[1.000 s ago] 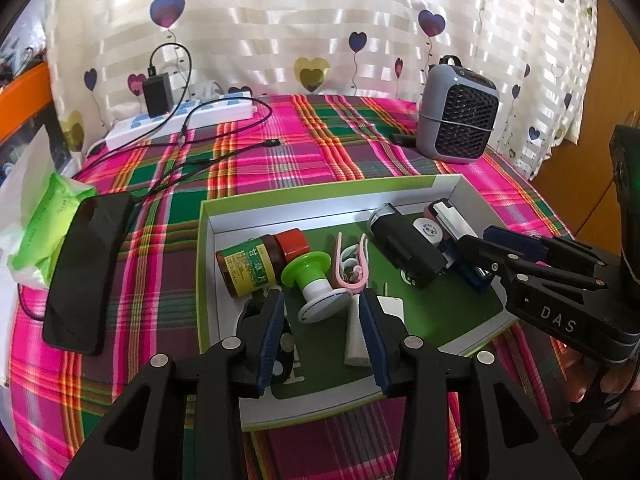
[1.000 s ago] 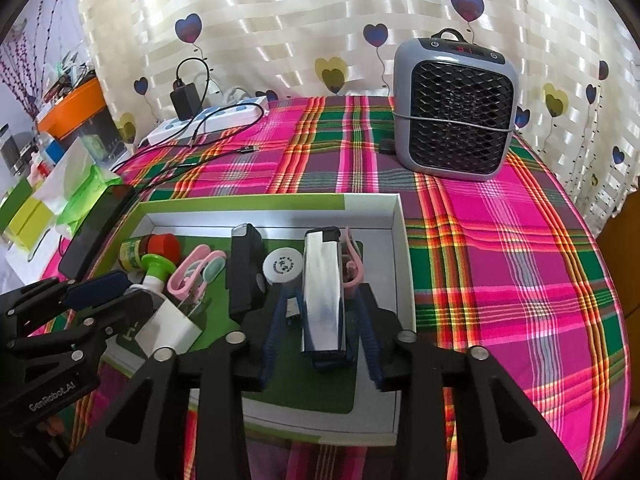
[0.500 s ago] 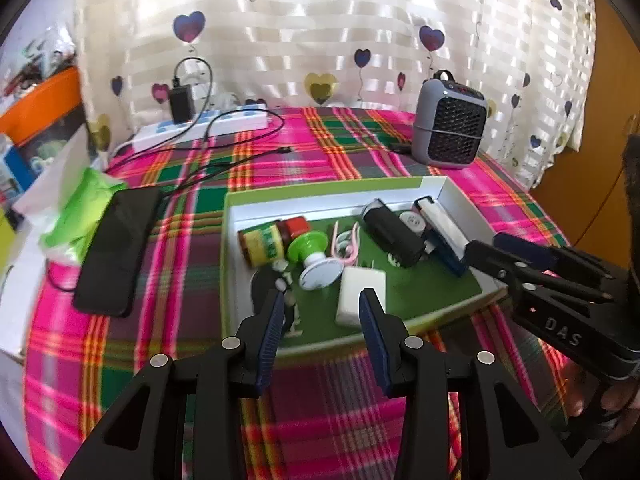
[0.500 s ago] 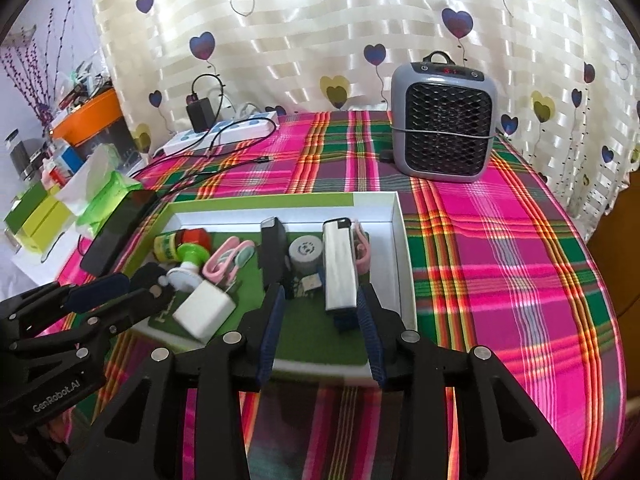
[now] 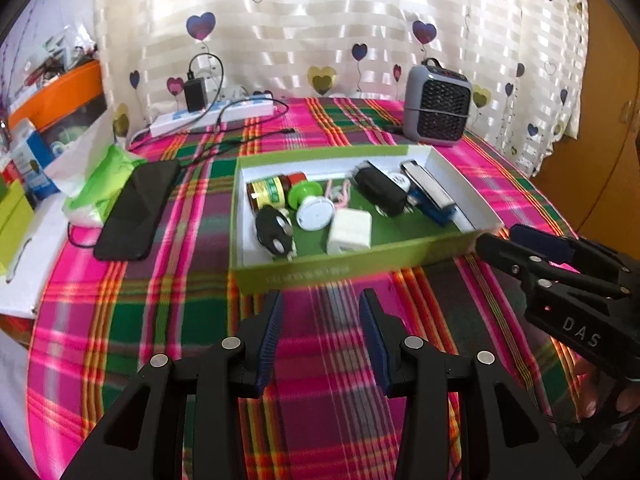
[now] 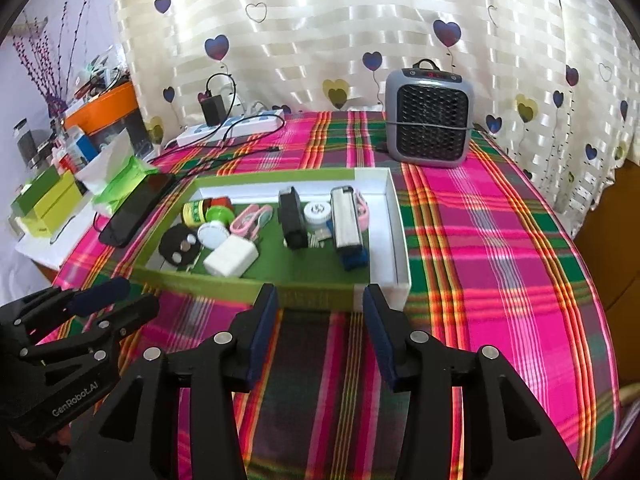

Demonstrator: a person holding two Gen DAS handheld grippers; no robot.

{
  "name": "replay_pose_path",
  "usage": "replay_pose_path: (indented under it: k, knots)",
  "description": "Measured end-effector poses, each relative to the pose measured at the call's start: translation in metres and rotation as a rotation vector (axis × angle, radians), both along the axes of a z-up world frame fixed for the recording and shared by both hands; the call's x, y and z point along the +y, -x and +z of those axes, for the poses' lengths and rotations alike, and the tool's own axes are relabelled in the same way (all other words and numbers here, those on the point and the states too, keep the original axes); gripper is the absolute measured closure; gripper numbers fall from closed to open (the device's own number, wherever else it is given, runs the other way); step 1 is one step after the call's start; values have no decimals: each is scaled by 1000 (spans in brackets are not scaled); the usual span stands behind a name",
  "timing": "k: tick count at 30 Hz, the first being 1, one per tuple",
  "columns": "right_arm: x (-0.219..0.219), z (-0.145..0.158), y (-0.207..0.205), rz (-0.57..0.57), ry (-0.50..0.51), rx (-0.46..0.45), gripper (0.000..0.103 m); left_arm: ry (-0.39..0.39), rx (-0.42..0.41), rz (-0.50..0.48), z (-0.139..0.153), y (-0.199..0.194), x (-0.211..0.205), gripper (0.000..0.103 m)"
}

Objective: Organize rigid objects

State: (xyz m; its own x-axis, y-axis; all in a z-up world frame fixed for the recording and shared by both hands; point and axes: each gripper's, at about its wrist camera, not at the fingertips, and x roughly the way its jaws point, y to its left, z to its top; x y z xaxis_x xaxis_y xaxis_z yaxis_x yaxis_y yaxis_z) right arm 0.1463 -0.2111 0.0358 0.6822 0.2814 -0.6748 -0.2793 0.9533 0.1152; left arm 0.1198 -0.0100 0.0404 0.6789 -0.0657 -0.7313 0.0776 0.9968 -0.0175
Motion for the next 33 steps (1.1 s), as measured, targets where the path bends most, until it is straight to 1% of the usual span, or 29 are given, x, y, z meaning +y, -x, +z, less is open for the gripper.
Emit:
replay_pose_path:
  k: [4, 9, 13, 20, 23, 26, 29, 33]
  knots:
    - [4, -8, 11, 8, 22, 17, 58, -8, 15, -5, -7, 8, -2, 65]
    - [6, -21, 22, 16, 41, 44, 58, -26, 66, 11, -25, 16, -3, 65]
    - [4, -31, 27, 9, 55, 72, 58, -13, 96, 33, -35, 21, -2, 65]
    - [0, -41, 33, -10, 85, 95, 58, -8, 77, 83, -37, 28, 0, 65]
    - [-1, -43, 34, -22, 94, 100, 58, -35, 75, 91, -38, 28, -4, 65]
    - [-2, -43, 34, -35, 96, 103, 58, -79, 70, 99, -39, 29, -10, 64]
    - [-4, -43, 34, -41, 95, 104, 58, -59, 68, 106, -39, 30, -8, 64]
    - [-1, -43, 34, -44, 118, 103, 57, -60, 67, 109, -39, 30, -7, 64]
